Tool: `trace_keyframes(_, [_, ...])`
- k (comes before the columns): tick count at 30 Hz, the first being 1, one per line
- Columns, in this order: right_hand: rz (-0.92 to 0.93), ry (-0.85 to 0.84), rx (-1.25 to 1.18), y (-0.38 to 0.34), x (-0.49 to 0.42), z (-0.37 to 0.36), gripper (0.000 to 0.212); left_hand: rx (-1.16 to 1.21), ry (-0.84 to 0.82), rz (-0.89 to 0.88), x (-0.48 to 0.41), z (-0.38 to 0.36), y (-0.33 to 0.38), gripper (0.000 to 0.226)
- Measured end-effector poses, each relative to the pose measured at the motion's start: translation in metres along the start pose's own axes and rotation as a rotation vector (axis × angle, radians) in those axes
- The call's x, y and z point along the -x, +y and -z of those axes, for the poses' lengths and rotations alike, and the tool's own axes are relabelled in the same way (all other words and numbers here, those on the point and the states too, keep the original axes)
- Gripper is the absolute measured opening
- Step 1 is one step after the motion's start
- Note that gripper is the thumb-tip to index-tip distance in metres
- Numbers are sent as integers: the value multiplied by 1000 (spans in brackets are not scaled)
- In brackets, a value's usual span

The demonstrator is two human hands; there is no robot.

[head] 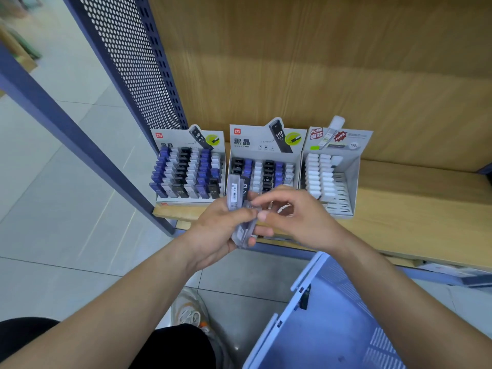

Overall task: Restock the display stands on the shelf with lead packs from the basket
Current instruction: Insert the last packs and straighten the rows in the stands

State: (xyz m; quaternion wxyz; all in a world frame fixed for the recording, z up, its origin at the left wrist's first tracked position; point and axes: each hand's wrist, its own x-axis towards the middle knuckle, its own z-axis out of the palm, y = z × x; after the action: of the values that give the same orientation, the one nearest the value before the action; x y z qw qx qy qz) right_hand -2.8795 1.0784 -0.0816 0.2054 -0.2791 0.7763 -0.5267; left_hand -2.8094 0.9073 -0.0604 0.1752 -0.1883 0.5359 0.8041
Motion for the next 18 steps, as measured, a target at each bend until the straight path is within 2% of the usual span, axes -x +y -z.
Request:
trace_keyframes(4, [-16,-60,-81,-5,4,14,17,-10,-31,19,5,-7,0,27])
trace_keyframes(7, [7,-115,-29,-6,8,19,22,-15,-65,33,8,-11,0,23])
trace_keyframes(11, [21,-131,22,-5,8,21,17,-38,-91,58,9,-12,-1,20])
trace_keyframes(15, [-17,-88,-6,-3,9,36,11,-59,26,78,3,-1,1,31])
trace_keyframes(18, [-68,-38,-107,1,10,49,14,-64,125,73,-3,7,1,28])
